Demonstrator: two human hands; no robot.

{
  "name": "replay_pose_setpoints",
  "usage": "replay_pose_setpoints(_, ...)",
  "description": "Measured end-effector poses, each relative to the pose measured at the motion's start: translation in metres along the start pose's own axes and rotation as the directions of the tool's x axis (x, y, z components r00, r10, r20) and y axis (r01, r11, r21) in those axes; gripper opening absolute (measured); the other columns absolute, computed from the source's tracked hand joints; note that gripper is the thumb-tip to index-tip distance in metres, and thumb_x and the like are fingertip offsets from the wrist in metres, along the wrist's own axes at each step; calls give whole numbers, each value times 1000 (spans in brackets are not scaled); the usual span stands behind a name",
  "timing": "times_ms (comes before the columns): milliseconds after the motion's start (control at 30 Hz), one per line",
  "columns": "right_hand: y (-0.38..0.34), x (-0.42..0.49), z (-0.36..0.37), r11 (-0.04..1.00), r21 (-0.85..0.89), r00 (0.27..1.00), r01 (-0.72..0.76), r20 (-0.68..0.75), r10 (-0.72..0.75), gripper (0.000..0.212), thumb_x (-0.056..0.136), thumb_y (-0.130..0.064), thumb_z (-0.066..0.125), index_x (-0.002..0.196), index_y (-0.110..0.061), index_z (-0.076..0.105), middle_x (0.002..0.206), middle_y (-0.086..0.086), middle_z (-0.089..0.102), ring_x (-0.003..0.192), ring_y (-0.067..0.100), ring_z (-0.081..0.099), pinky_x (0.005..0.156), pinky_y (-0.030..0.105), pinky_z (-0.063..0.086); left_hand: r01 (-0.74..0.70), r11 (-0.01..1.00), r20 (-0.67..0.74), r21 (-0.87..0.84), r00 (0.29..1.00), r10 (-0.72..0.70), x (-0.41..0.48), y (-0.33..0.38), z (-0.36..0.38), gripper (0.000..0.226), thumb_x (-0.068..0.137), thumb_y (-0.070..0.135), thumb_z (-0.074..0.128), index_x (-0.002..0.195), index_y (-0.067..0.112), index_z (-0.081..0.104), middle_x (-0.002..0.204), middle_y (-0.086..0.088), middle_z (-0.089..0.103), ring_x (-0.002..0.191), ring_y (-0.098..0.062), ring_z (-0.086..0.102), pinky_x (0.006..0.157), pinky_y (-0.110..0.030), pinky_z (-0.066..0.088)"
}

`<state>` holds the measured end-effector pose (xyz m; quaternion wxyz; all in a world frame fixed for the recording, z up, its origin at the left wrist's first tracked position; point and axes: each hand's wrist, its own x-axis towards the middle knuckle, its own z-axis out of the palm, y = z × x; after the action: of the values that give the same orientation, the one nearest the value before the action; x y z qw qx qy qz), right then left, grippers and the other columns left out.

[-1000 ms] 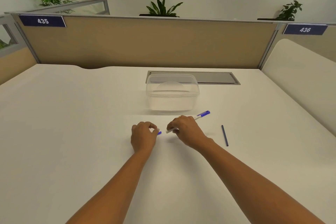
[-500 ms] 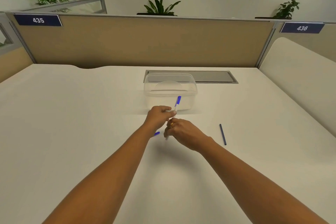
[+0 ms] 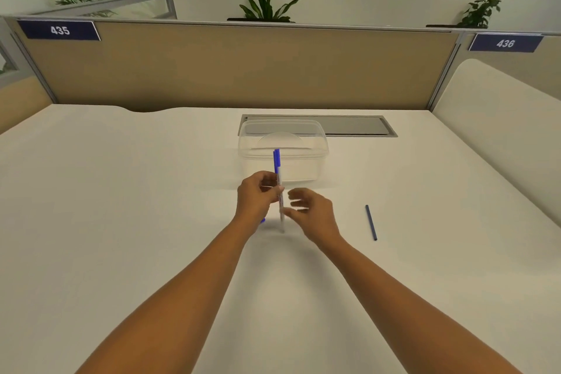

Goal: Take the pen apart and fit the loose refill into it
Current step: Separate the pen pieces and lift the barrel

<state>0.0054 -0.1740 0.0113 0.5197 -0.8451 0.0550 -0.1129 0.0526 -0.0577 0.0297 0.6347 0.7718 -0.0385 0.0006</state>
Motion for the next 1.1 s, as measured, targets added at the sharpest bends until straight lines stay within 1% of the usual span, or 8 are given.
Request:
replay_pose_setpoints(133,1,0,7,999,19,999,-45,10,45,22,80,-11,68,101,-6,67,99,10,71,80,13,62,83,23,52,-104,994,4,-13,995,104,-11,-2,3,16,77,4,68,90,12,62,84,-5,67,80,-18,64,76,-18,52)
replay_pose_setpoints(333,6,1,7,999,37,998,31,-63,-29,16,82,-5,63,97,-6,68,90,11,73,74,10,63,65,-2,44,-219,973,14,71,976,219,-13,0,4,17,76,5,69,91,10,63,84,-1,66,77,-11,63,71,-8,50)
replay_pose_setpoints(433,12,2,8,998,-57,1000,25,-1,-25,13,82,-7,64,95,-5,68,92,11,73,72,10,61,63,-1,42,-151,978,64,147,988,143,-13,-5,6,17,76,6,70,91,9,63,86,-4,67,78,-13,62,76,-16,50)
replay_pose_setpoints(600,13,1,9,998,29,998,49,-42,-48,13,83,-5,61,95,-7,68,89,11,74,74,10,64,68,1,46,-212,970,40,116,977,209,-15,-6,7,16,76,4,69,85,14,61,81,2,64,76,-10,62,65,-2,48)
replay_pose_setpoints(800,13,2,11,1000,-7,1000,14,28,-14,18,82,-8,65,99,-5,66,97,12,72,82,15,65,76,11,46,-144,979,32,141,990,141,-13,-12,4,13,78,9,69,88,11,62,84,-1,66,79,-14,62,71,-11,46)
replay_pose_setpoints(933,14,3,9,991,82,993,-110,45,107,31,81,-16,68,109,-6,63,105,7,68,90,14,62,83,19,47,36,976,-165,-213,984,-72,-9,-15,-3,12,83,6,63,94,8,59,90,-8,64,85,-20,64,82,-30,54)
replay_pose_setpoints(1000,17,3,7,976,112,982,-188,52,183,28,86,-18,61,112,-7,63,105,8,68,92,15,62,88,24,48,91,903,-201,-419,961,-190,-7,-16,-9,16,84,3,61,100,3,58,93,-9,62,82,-17,64,78,-27,57)
replay_pose_setpoints(1100,14,3,7,820,431,924,-376,102,370,26,94,-17,47,107,0,62,92,9,65,87,20,65,88,32,53,115,796,-204,-594,936,-287,-6,-17,-13,11,85,0,58,96,3,58,86,-8,62,76,-14,64,64,-16,57)
